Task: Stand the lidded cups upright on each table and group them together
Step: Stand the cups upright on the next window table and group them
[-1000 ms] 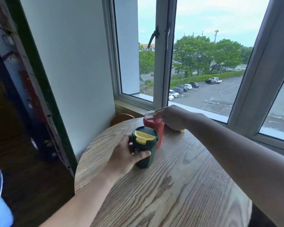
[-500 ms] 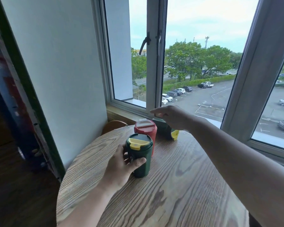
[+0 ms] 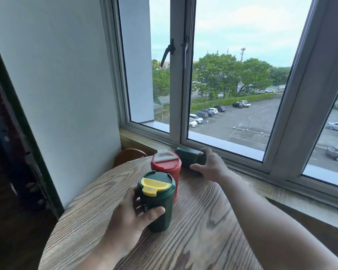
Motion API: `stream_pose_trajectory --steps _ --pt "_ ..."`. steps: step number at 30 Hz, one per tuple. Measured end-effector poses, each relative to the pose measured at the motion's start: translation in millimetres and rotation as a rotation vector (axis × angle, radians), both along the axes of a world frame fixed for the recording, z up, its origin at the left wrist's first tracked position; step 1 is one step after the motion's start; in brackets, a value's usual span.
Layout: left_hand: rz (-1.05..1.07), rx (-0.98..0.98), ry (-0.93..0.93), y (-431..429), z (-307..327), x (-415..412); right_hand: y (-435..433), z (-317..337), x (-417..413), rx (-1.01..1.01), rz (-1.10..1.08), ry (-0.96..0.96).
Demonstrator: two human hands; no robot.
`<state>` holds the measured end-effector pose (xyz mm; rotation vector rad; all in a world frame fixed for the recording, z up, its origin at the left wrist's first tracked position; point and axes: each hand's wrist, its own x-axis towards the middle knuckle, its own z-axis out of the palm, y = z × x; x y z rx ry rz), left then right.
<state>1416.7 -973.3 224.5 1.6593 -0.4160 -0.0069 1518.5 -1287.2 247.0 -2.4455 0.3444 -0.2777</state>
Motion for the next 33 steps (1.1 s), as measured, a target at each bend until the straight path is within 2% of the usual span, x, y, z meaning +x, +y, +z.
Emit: stream_pose_trajectory --steps 7,11,16,33 --pt "0.013 0.019 0.008 1.2 0.5 -1.0 -1.2 53.4 -59.8 -0.034 0.036 -0.276" --pt "0.008 0.033 0.023 3.1 0.1 -0.5 5.2 86.7 -109.1 -0.139 0.163 -0.180" --pt "0.015 0.055 0.013 3.9 3.7 -2.6 33.9 91.0 -134.6 -0.255 0.330 -0.049" --pt "0.006 0.072 0.022 5.9 6.5 -2.5 68.4 86.5 -132.8 -0.286 0.328 -0.065"
